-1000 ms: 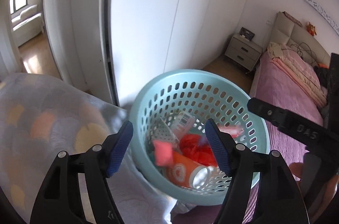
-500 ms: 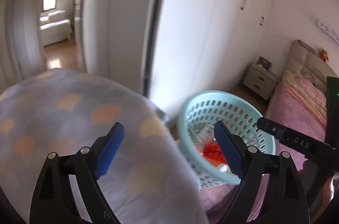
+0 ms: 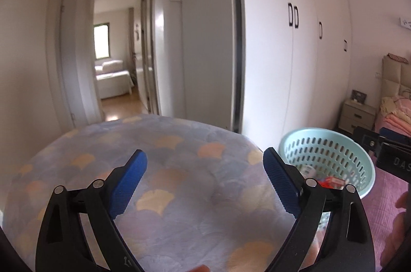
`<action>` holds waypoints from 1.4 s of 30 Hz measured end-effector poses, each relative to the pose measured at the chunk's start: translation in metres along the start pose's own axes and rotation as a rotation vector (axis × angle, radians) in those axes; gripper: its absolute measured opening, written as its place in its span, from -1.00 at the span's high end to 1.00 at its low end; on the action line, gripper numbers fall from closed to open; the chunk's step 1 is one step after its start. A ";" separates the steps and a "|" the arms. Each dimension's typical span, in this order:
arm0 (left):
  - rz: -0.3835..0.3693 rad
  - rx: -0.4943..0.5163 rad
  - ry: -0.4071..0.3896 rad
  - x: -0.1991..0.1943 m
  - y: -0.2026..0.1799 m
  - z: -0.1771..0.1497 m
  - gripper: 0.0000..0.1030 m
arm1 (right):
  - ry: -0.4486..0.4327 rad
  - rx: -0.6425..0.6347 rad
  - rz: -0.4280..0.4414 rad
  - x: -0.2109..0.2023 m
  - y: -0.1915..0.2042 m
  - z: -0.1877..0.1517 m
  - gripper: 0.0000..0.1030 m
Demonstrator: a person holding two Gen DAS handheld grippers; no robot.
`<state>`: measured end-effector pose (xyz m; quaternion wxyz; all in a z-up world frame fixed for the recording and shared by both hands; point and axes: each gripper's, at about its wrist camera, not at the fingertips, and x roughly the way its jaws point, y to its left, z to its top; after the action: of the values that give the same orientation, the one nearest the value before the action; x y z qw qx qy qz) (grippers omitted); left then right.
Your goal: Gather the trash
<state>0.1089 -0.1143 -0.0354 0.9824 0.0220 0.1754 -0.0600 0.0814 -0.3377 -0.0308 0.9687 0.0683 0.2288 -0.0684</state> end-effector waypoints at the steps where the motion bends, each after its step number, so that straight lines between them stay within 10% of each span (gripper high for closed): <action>1: 0.000 -0.005 -0.011 0.000 0.003 -0.003 -0.73 | -0.012 -0.005 -0.008 -0.002 0.001 -0.002 -0.54; 42: 0.007 -0.017 0.053 0.013 0.009 -0.014 -0.84 | -0.045 0.044 -0.027 -0.003 -0.007 -0.013 -0.54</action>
<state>0.1173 -0.1063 -0.0533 0.9778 0.0161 0.2019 -0.0543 0.0722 -0.3419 -0.0414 0.9708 0.0852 0.2064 -0.0879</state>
